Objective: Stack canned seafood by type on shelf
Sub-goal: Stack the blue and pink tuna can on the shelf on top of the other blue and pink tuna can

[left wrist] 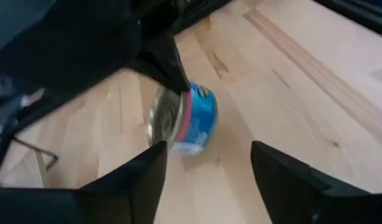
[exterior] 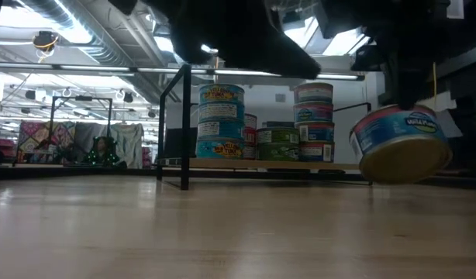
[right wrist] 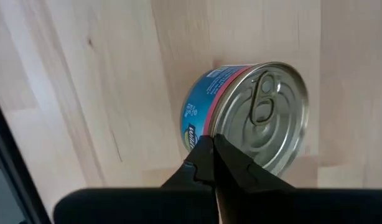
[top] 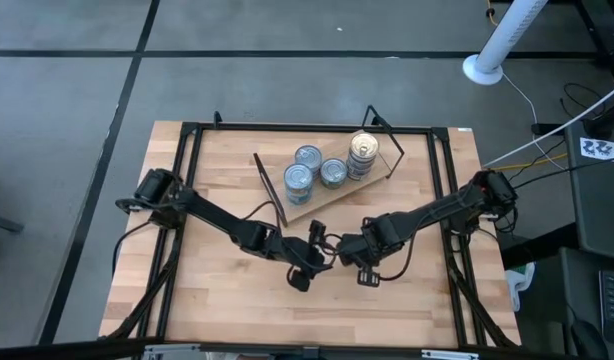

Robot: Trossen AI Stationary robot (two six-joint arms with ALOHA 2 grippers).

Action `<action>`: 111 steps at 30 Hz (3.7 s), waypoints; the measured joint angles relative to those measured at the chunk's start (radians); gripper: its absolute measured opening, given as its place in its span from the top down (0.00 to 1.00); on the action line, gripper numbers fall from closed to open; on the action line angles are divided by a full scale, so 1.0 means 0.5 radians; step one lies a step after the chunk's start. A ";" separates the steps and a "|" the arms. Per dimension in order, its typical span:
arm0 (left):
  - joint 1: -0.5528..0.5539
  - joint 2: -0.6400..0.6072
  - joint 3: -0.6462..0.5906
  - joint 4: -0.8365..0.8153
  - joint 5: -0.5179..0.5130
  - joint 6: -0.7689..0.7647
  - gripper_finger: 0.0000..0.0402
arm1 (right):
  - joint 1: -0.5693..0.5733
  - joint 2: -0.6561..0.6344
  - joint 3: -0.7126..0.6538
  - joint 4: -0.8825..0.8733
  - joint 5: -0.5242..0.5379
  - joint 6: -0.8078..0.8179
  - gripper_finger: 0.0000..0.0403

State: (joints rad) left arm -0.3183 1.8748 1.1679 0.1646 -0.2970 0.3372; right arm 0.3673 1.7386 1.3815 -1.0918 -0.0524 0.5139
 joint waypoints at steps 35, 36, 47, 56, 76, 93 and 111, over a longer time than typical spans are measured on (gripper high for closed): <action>0.098 0.333 0.001 0.572 0.001 0.298 0.37 | -0.198 0.000 -0.002 0.248 -0.128 -0.044 1.00; 0.098 0.333 0.001 0.566 -0.001 0.298 0.37 | -0.201 0.000 -0.002 0.248 -0.135 -0.044 1.00; 0.079 0.336 0.000 0.449 0.008 0.315 0.37 | -0.203 0.000 -0.001 0.318 -0.144 -0.043 1.00; 0.061 0.336 0.000 0.421 0.003 0.437 0.37 | -0.204 -0.001 0.000 0.401 -0.197 -0.043 1.00; 0.054 0.336 -0.002 0.411 -0.079 0.641 0.54 | -0.227 -0.002 0.000 0.470 -0.340 -0.043 1.00; 0.020 0.336 -0.002 0.428 -0.094 0.628 0.54 | -0.226 -0.002 0.002 0.483 -0.405 -0.049 0.99; -0.010 0.328 0.084 0.442 -0.104 0.625 0.53 | -0.223 -0.122 0.375 -0.122 -0.227 -0.142 0.66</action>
State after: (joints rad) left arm -0.3231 2.0386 1.2100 0.3854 -0.3489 0.6498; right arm 0.2557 1.6778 1.5690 -1.1529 -0.1658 0.4427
